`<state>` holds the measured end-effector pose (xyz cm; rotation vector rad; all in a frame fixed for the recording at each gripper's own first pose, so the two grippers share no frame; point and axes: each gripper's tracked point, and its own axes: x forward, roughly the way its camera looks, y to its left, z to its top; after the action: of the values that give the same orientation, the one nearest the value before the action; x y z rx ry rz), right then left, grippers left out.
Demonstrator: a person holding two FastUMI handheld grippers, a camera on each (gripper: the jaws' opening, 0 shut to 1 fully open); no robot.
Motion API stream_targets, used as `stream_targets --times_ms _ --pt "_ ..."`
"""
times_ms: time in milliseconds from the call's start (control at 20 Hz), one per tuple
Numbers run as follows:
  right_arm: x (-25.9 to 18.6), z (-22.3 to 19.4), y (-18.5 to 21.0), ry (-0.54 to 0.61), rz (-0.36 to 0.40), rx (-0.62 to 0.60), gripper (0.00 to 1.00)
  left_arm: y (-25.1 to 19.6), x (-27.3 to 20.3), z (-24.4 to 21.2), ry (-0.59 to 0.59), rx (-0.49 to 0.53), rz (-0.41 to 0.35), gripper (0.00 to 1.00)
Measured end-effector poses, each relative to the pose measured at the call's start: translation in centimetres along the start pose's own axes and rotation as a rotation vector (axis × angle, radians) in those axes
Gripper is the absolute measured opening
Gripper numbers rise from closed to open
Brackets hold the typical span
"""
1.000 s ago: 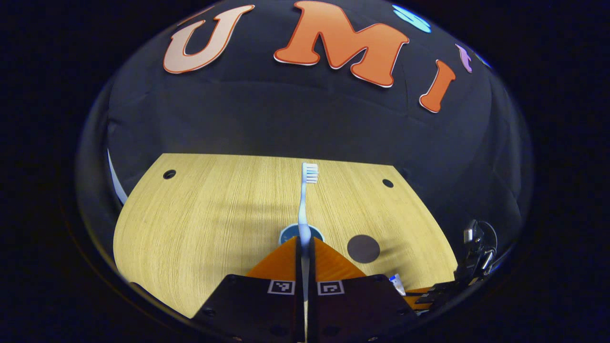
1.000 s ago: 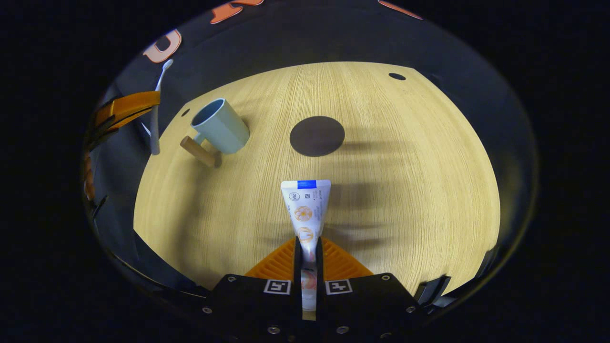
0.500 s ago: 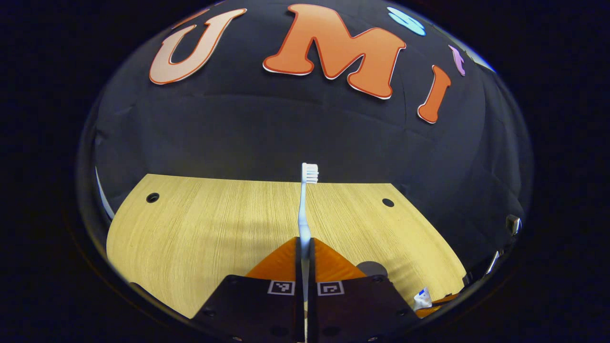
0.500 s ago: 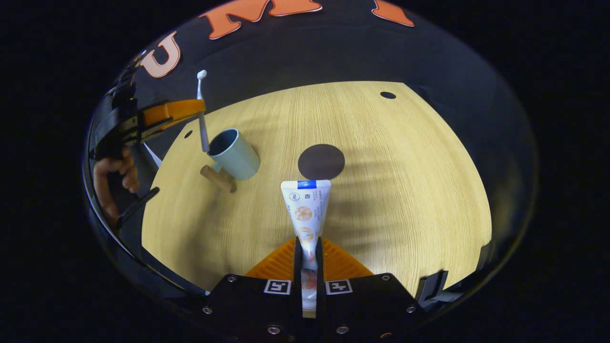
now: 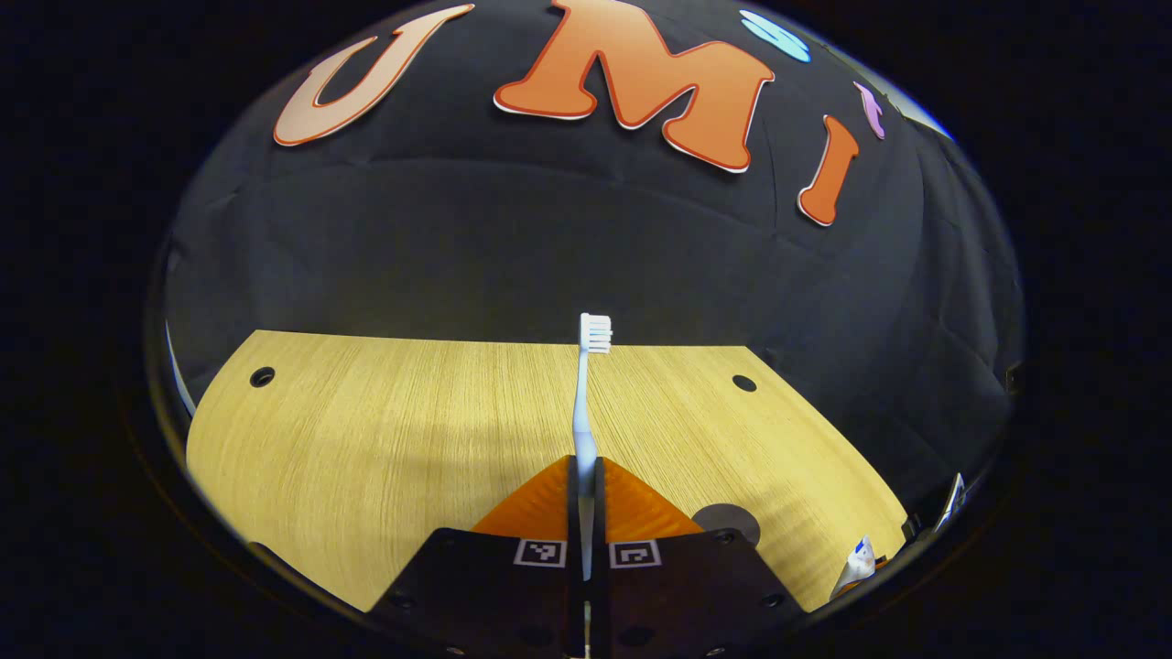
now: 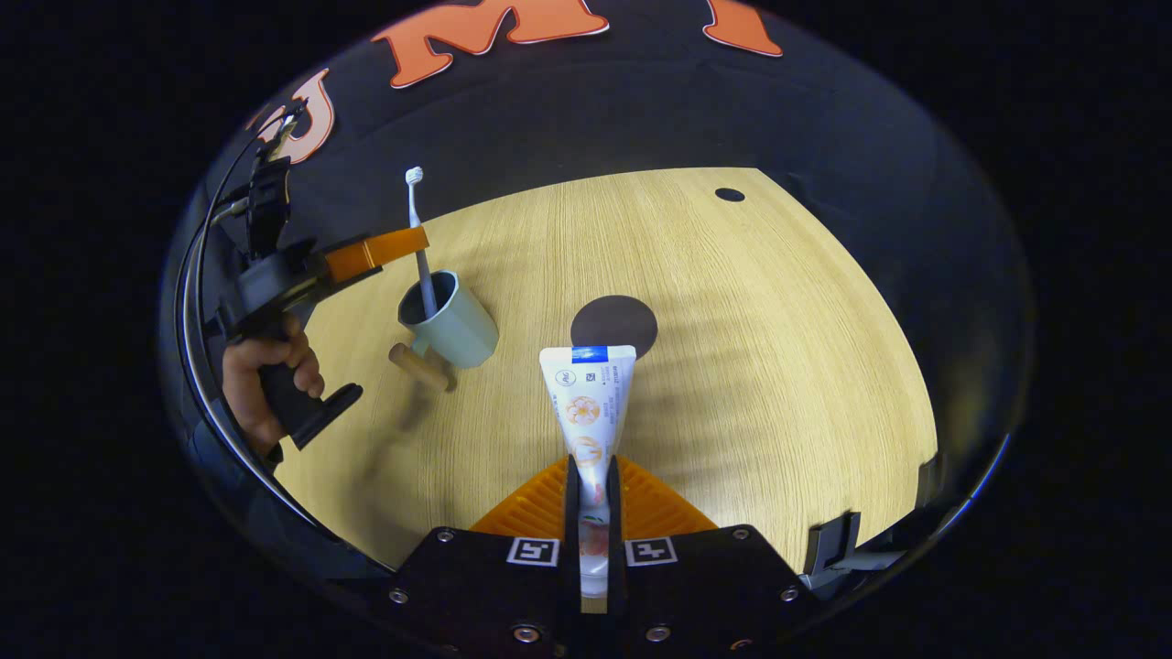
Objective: Put the toothbrush and toothpaste on the desktop into the cup, then pick up the cup and place it on the coaster on the desktop.
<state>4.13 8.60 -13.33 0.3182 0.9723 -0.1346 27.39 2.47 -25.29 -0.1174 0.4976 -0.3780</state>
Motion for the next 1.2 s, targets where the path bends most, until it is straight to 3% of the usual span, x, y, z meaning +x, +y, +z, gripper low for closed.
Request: stream_targets --times_ms 400,1200 --pt "-0.1 0.0 -0.1 0.008 0.001 -0.005 0.12 0.4 0.1 -3.9 0.036 0.055 0.034 0.02" --pt "-0.2 -0.1 0.0 0.025 0.009 -0.010 0.12 0.9 -1.1 -5.5 0.043 0.152 0.093 0.07"
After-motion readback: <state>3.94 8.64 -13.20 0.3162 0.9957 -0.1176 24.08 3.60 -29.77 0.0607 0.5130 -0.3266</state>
